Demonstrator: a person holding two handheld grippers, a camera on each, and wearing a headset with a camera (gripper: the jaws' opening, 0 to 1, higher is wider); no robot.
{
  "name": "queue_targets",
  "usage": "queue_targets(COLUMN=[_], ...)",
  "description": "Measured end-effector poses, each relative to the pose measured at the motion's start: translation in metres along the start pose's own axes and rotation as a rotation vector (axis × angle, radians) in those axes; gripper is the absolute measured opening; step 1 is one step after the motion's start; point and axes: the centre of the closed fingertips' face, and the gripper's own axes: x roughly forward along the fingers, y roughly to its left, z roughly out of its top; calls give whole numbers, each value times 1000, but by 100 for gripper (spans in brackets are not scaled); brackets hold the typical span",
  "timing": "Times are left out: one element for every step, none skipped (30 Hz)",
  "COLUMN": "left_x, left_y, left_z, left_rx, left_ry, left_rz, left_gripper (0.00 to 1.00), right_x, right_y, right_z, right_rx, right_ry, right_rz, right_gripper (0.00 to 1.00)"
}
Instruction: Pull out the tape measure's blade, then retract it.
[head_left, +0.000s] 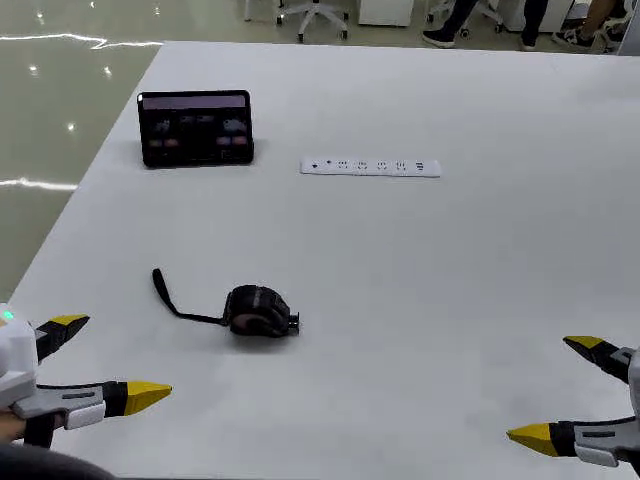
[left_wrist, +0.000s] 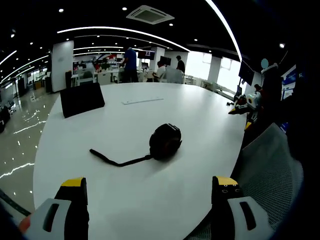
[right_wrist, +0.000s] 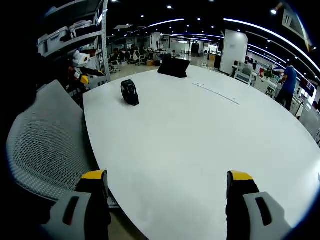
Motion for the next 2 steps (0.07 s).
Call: queue_targets(left_x=[0,0], left_y=[0,0], left_z=[-1,-1], left_rx=[2,2], left_ry=[3,3], left_rz=[0,0], left_gripper=[100,100], right_x=[0,0], right_y=[1,1], right_z=[-1,-1], right_rx=[1,1], right_ry=[4,5], right_rz=[1,1], right_gripper=[94,95])
